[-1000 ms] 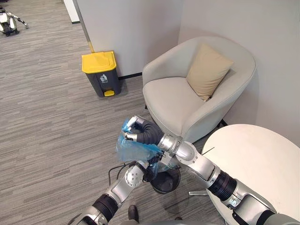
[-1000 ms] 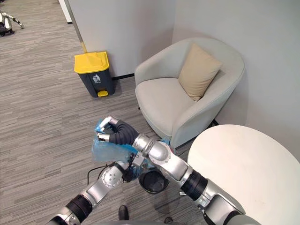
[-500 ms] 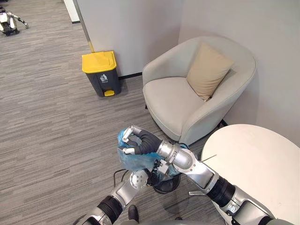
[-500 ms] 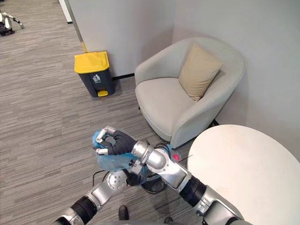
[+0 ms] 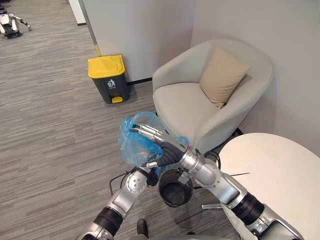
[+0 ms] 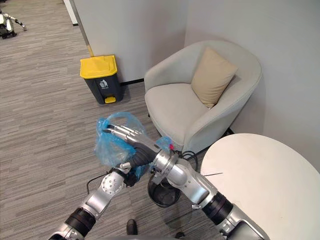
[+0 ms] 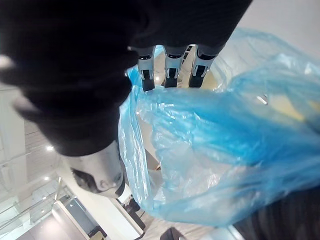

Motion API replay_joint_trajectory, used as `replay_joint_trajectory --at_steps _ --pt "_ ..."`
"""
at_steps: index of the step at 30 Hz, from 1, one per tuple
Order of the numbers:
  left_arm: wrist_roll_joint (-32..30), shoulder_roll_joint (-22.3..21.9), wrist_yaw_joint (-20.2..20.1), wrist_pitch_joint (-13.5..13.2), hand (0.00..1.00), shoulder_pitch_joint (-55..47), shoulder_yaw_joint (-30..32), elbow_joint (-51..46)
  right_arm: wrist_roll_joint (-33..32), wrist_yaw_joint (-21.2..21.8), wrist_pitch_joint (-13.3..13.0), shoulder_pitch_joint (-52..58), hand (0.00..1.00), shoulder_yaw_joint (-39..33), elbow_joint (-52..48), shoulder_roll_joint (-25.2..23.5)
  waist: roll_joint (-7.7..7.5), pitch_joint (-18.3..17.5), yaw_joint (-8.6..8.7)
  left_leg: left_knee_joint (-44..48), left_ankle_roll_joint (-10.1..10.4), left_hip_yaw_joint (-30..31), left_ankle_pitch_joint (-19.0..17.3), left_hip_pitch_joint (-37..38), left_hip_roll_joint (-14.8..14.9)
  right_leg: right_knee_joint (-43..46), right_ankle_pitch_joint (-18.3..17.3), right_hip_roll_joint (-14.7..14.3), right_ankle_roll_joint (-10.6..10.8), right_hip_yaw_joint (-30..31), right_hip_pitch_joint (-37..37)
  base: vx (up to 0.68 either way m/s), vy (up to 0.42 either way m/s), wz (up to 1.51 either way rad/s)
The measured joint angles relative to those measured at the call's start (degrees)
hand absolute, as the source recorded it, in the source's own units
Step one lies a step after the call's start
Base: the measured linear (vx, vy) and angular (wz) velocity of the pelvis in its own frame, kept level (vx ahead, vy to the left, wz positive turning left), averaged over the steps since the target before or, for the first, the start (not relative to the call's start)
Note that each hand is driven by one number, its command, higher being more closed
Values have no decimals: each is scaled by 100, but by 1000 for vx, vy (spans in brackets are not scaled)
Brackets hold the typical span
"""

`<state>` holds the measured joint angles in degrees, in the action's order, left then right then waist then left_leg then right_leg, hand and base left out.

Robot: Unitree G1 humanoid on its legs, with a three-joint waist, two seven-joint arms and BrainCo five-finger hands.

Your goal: Gather rubbish on tea table into small bin, then transfer packed bag to large trash can.

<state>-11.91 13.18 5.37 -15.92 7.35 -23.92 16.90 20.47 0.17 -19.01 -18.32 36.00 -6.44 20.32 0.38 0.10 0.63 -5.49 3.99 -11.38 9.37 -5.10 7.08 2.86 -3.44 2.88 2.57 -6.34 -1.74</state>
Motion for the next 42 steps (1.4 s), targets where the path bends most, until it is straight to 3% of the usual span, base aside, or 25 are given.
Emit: replay_joint_trajectory --at_steps 11,22,28,36,42 --pt "6 12 239 3 100 -375 736 107 249 -529 -228 388 0 -888 -694 449 -3 1 12 -8 1 -4 -2 54 -6 -7 0 -32 1 3 46 0 0 0" --pt "282 -23 380 3 100 -868 1802 102 -524 -475 -324 1463 0 -1948 -857 189 -3 2 16 -8 2 -4 -4 45 -11 -52 3 -31 5 3 45 0 0 0" --pt "459 -70 375 1 100 -1052 2026 255 -701 -268 -318 1747 0 -2223 -823 58 -5 2 20 -7 3 -4 -6 42 -10 -69 8 -19 11 3 51 0 0 0" --pt "497 -75 340 26 100 -1188 2302 1204 -942 -111 -295 2111 0 -2519 567 -451 -12 6 22 -8 6 4 -9 46 -7 -75 8 6 12 -4 63 0 0 0" --pt "523 -78 244 54 100 -1363 2567 1801 -1390 25 -69 2320 0 -2740 2060 -810 -12 9 14 -9 58 22 -50 50 -14 -100 8 5 14 -30 82 0 0 0"
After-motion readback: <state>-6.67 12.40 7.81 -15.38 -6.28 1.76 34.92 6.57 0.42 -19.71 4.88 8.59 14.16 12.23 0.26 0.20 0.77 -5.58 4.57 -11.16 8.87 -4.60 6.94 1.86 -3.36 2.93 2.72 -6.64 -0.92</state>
